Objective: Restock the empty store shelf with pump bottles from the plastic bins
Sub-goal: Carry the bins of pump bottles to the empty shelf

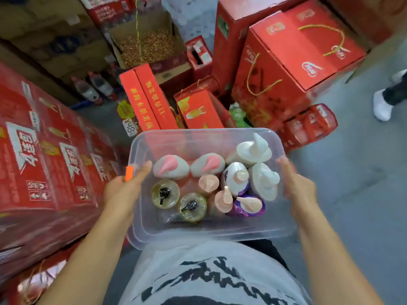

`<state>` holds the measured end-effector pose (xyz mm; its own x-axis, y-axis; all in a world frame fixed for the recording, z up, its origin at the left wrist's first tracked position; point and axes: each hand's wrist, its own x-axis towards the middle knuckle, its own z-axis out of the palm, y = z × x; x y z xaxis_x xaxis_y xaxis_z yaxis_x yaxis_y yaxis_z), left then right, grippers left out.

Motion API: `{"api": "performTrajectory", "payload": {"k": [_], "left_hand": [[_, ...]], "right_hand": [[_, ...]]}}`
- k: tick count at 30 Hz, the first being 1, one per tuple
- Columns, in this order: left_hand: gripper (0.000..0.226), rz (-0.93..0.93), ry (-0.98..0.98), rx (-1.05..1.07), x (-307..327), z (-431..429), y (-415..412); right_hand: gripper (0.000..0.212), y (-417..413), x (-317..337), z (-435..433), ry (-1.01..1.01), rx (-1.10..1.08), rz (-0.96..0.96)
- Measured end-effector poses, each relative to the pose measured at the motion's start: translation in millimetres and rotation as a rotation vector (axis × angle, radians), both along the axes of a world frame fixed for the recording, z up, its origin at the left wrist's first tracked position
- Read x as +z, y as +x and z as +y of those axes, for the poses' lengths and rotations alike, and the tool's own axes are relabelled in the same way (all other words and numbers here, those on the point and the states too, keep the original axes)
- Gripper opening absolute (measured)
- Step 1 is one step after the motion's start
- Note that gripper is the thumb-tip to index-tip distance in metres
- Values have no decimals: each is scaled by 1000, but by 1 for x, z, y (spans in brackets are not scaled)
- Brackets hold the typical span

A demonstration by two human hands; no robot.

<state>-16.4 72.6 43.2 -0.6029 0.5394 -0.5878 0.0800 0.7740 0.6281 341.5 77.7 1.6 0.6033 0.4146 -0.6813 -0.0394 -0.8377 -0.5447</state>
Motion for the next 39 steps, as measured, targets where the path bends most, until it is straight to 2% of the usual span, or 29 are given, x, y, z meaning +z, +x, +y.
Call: {"api": "performTrajectory", "payload": {"k": [3, 6, 11, 14, 19, 23, 25, 30, 33, 36, 39], "left_hand": [[59, 48, 35, -147, 5, -16, 40], [54, 104, 65, -295, 8, -39, 89], [61, 49, 117, -455, -6, -97, 177], [60, 17, 117, -627, -2, -116, 245], [83, -2, 71, -911, 7, -133, 355], [68, -74, 68, -1061, 12, -153, 420], [61, -89, 63, -1219, 10, -175, 491], [63, -8, 64, -1418, 4, -186, 568], [70, 52, 54, -1555, -1, -186, 641], [62, 118, 81, -1686, 4, -185, 721], [60, 156, 86, -1742, 4, -183, 781]], "right_hand": [[66, 34, -2, -60, 3, -70, 23], [72, 76, 1, -127, 35, -120, -25], [75, 147, 12, -251, 31, -228, -231], [75, 181, 16, -326, 33, -433, -262], [78, 217, 23, -427, 55, -768, -296], [74, 228, 22, -481, 81, -981, -319], [78, 243, 20, -527, 19, -1181, -310], [101, 264, 8, -556, -16, -1382, -233], [97, 287, 0, -559, -91, -1423, -193], [101, 318, -12, -558, -129, -1474, -147], [86, 343, -21, -551, -118, -1490, -99]]}}
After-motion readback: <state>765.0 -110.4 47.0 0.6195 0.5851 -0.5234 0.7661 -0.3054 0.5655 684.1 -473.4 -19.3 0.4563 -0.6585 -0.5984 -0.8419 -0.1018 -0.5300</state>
